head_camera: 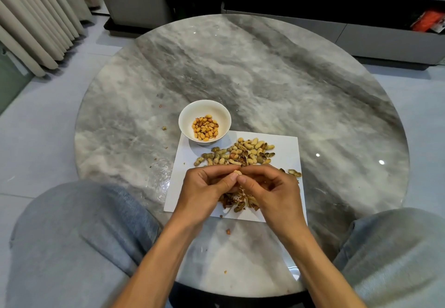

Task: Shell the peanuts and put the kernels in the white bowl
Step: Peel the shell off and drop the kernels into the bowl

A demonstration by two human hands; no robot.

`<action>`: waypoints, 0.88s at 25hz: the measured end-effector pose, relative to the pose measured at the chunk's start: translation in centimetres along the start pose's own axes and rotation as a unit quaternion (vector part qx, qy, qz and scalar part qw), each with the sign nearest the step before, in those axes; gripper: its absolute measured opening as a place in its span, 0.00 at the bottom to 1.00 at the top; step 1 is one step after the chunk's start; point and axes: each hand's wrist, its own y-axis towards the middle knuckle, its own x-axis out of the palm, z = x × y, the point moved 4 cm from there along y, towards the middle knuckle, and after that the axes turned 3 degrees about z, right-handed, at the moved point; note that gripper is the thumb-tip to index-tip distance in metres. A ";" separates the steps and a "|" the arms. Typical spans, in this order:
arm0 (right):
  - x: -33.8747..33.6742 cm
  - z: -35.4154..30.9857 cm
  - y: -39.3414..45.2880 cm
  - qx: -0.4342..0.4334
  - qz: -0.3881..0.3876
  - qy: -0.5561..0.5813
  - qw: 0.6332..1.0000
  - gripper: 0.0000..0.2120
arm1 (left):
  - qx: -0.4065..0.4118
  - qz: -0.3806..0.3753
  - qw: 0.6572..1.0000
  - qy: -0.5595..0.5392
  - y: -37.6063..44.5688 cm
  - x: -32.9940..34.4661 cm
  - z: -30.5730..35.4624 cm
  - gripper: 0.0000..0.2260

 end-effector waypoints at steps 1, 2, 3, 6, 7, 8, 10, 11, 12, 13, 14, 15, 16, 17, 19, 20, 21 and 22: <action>-0.2 0.1 0.1 0.020 0.015 0.028 0.999 0.07 | -0.004 0.002 1.000 -0.016 0.1 0.1 -0.1 0.11; -0.3 0.2 0.1 0.042 0.025 0.053 0.997 0.07 | -0.008 0.009 0.999 -0.036 0.1 0.1 -0.2 0.11; -0.3 0.3 0.0 0.063 0.030 0.077 0.995 0.07 | -0.009 0.015 0.998 -0.054 0.2 0.2 -0.3 0.10; -0.1 0.3 0.0 0.098 0.031 0.133 0.986 0.05 | 0.006 0.011 0.998 -0.065 0.2 0.5 -0.4 0.09; 0.0 0.3 0.0 0.107 0.022 0.146 0.983 0.04 | 0.015 0.002 0.998 -0.060 0.2 0.6 -0.4 0.09; 0.1 0.4 0.0 0.119 0.007 0.160 0.980 0.05 | 0.027 -0.011 0.998 -0.053 0.2 0.6 -0.3 0.09; 0.3 0.8 -0.1 0.157 -0.030 0.182 0.970 0.09 | 0.048 -0.037 0.997 -0.038 0.4 0.7 -0.1 0.10; 0.3 1.0 -0.1 0.176 -0.047 0.187 0.965 0.10 | 0.053 -0.048 0.997 -0.034 0.5 0.7 -0.1 0.10; 0.4 1.2 -0.1 0.188 -0.062 0.188 0.962 0.11 | 0.054 -0.059 0.996 -0.032 0.6 0.7 -0.2 0.09; 0.4 1.2 0.0 0.191 -0.072 0.189 0.961 0.11 | 0.053 -0.069 0.996 -0.033 0.7 0.7 -0.3 0.08; 0.4 1.2 0.0 0.184 -0.071 0.186 0.962 0.12 | 0.047 -0.078 0.995 -0.038 0.6 0.7 -0.3 0.09; 0.3 1.0 0.1 0.169 -0.060 0.180 0.967 0.12 | 0.037 -0.083 0.995 -0.048 0.5 0.9 -0.4 0.10; 0.2 0.9 0.1 0.149 -0.040 0.170 0.973 0.11 | 0.027 -0.084 0.994 -0.062 0.4 1.1 -0.6 0.12; 0.1 0.7 0.0 0.129 -0.019 0.162 0.978 0.10 | 0.019 -0.079 0.994 -0.073 0.2 1.3 -0.7 0.14; 0.0 0.6 -0.2 0.102 0.013 0.148 0.984 0.08 | 0.020 -0.062 0.994 -0.083 -0.1 1.7 -0.7 0.16; 0.0 0.5 -0.3 0.095 0.026 0.143 0.985 0.07 | 0.026 -0.058 0.994 -0.085 -0.2 1.9 -0.8 0.16; 0.1 0.5 -0.3 0.093 0.039 0.140 0.985 0.06 | 0.031 -0.058 0.994 -0.086 -0.2 2.0 -0.8 0.15; 0.1 0.5 -0.4 0.096 0.052 0.140 0.984 0.07 | 0.036 -0.060 0.994 -0.083 -0.2 2.0 -0.7 0.15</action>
